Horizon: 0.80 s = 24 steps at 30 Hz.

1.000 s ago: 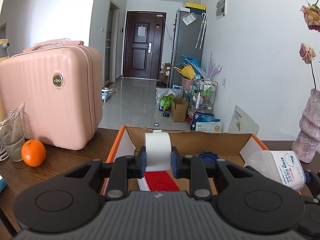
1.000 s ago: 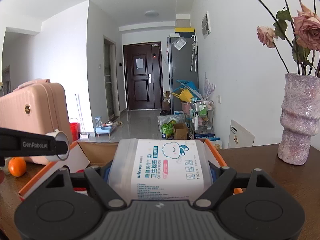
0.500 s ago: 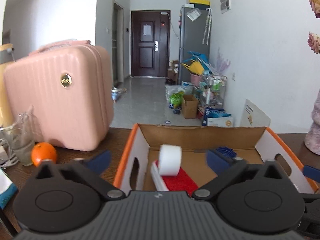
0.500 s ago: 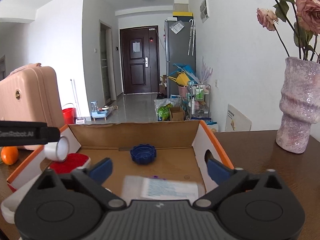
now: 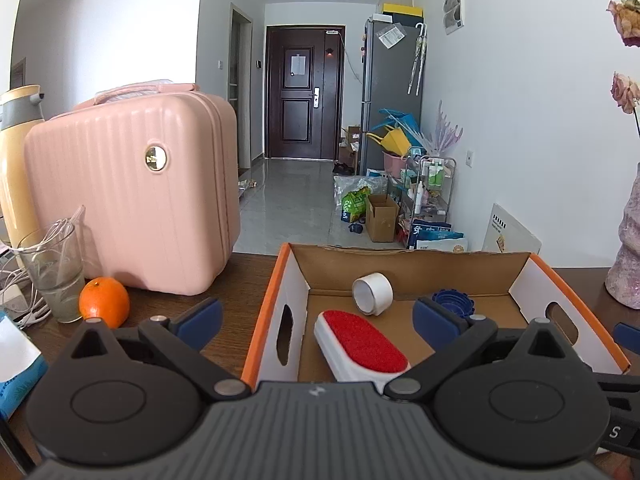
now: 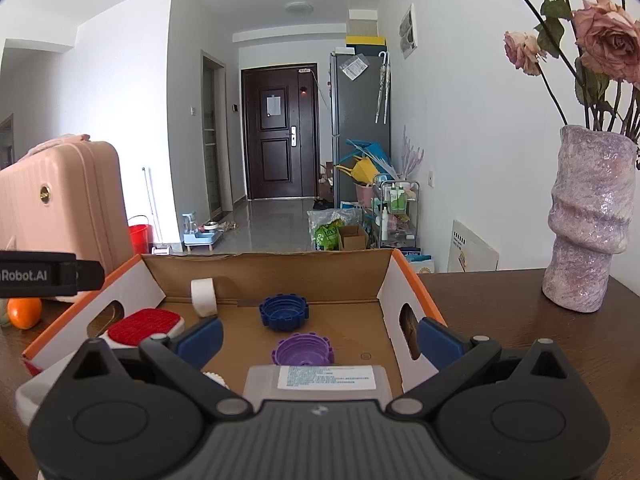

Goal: Organize rigid objects
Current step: 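Withdraw both tools from the box and move the right tool to the green bottle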

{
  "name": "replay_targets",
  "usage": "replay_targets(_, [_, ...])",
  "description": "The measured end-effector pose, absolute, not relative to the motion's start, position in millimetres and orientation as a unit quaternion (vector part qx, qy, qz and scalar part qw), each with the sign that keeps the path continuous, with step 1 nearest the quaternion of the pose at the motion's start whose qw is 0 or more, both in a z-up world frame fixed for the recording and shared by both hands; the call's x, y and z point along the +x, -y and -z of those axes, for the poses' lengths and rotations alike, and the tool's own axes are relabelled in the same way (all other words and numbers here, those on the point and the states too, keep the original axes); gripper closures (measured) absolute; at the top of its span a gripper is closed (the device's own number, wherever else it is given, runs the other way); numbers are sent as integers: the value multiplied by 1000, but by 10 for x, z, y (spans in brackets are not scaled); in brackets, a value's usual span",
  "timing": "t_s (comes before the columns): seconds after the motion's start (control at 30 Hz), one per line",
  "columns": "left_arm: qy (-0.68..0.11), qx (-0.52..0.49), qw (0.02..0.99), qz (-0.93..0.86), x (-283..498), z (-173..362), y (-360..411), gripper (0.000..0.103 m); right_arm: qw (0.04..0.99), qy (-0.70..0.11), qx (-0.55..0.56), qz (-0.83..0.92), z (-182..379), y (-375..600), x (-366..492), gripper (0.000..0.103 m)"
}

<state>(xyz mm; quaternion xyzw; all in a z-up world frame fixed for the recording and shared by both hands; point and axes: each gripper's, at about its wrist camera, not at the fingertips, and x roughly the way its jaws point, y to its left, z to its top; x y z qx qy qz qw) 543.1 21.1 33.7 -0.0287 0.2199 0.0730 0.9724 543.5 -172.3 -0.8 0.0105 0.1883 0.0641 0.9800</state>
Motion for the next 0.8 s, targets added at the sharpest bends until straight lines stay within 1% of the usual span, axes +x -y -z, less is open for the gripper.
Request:
replay_targets(0.4, [-221, -42, 971, -77, 4873, -309, -388, 0, 979, -190, 4, -74, 47, 1733, 4943, 0])
replay_targets(0.8, [-245, -36, 966, -75, 4340, -164, -481, 0, 977, -199, -8, -81, 133, 1685, 4394, 0])
